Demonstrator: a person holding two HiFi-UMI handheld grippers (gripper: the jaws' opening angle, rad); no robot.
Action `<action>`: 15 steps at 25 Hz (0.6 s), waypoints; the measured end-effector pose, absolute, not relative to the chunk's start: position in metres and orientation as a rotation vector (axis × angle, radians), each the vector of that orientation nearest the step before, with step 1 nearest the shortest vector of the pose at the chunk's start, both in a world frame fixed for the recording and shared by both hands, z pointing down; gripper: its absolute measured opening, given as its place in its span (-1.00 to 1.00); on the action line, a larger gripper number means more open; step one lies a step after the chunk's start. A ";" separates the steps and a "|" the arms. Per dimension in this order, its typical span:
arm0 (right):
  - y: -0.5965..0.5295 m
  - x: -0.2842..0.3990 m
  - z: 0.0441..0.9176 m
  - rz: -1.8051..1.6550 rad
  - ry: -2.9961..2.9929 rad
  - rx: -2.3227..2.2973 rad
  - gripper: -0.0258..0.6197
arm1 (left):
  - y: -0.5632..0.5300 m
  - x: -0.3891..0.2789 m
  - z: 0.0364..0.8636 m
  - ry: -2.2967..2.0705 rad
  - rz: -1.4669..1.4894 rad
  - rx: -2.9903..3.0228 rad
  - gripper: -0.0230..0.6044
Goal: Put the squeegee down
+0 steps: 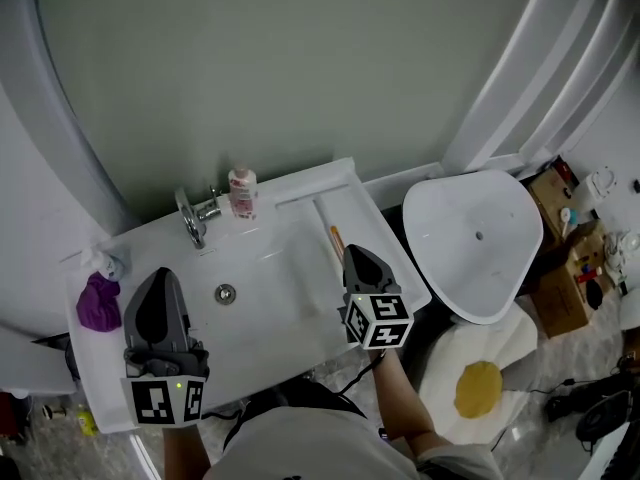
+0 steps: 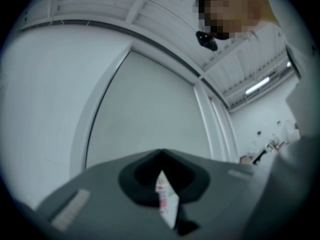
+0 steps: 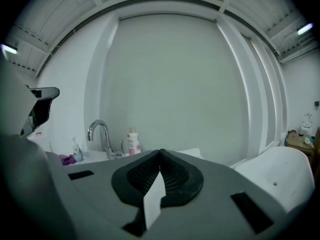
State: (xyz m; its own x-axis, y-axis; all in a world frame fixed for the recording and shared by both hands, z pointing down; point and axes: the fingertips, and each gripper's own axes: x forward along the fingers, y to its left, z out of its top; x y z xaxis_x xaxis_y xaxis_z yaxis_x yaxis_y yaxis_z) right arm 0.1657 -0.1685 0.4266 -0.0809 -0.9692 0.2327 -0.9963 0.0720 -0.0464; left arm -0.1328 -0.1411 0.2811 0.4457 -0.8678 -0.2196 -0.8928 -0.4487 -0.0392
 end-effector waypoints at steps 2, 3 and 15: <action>-0.159 0.161 0.413 0.253 -2.202 2.042 -0.92 | -0.139 -0.133 0.280 1.542 0.257 -2.552 -0.90; -0.154 0.160 0.406 0.234 -2.206 2.049 -0.92 | -0.138 -0.133 0.279 1.533 0.261 -2.557 -0.90; -0.100 0.141 0.353 0.054 -2.189 2.148 -0.92 | -0.127 -0.137 0.272 1.427 0.314 -2.615 -0.90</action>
State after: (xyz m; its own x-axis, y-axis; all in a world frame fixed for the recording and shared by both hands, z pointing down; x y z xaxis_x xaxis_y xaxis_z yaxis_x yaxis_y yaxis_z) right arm 0.1413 -0.1000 0.3533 -0.0176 -0.9969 0.0773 -0.9994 0.0197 0.0267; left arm -0.1365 -0.1268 0.2718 0.5266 -0.8122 -0.2509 -0.8426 -0.5378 -0.0274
